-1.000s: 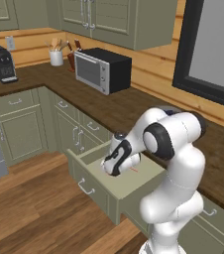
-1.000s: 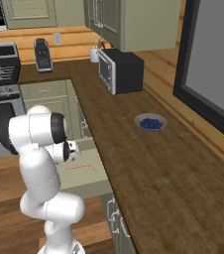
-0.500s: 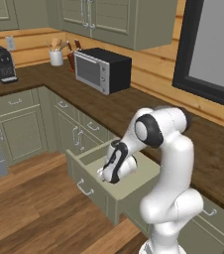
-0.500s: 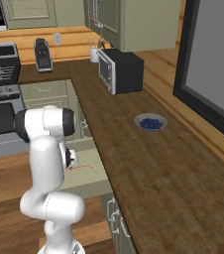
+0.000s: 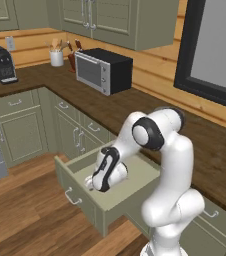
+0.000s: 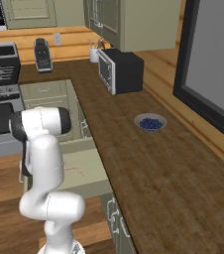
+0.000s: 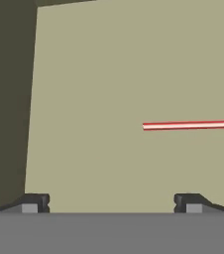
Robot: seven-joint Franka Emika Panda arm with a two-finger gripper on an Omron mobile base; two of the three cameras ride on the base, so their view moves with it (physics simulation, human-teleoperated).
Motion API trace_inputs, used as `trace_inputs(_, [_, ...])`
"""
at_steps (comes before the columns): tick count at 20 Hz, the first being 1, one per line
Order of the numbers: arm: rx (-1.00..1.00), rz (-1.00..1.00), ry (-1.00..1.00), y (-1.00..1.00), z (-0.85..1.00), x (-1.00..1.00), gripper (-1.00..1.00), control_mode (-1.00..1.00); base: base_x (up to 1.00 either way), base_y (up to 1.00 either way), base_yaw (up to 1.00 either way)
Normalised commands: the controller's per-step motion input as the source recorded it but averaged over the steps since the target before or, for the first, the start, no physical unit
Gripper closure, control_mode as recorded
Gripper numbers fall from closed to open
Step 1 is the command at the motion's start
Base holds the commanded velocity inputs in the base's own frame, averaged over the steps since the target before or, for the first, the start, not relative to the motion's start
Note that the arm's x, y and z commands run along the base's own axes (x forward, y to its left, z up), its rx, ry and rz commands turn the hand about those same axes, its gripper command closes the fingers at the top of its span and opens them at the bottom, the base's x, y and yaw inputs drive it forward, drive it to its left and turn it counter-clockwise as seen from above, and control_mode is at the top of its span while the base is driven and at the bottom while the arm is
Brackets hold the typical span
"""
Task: Take a straw from the drawer in front and place it inside the glass cup on the dining counter.
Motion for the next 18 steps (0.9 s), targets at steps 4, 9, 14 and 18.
trace_inputs(4, [0.0, 0.0, 0.0, 0.71, 0.34, -0.42, -1.0, -1.0, 0.0, 0.0, 0.0])
trace_inputs(9, [-0.02, -0.03, 0.0, -0.41, 0.36, 0.04, -1.0, -1.0, 0.0, 0.0, 0.0])
trace_inputs(14, [-0.04, 0.0, 0.0, -0.82, 0.02, 0.26, -1.0, -1.0, 0.0, 0.0, 0.0])
trace_inputs(18, [0.0, 0.01, 0.0, -0.67, 0.0, 0.5, -1.0, -1.0, 0.0, 0.0, 0.0])
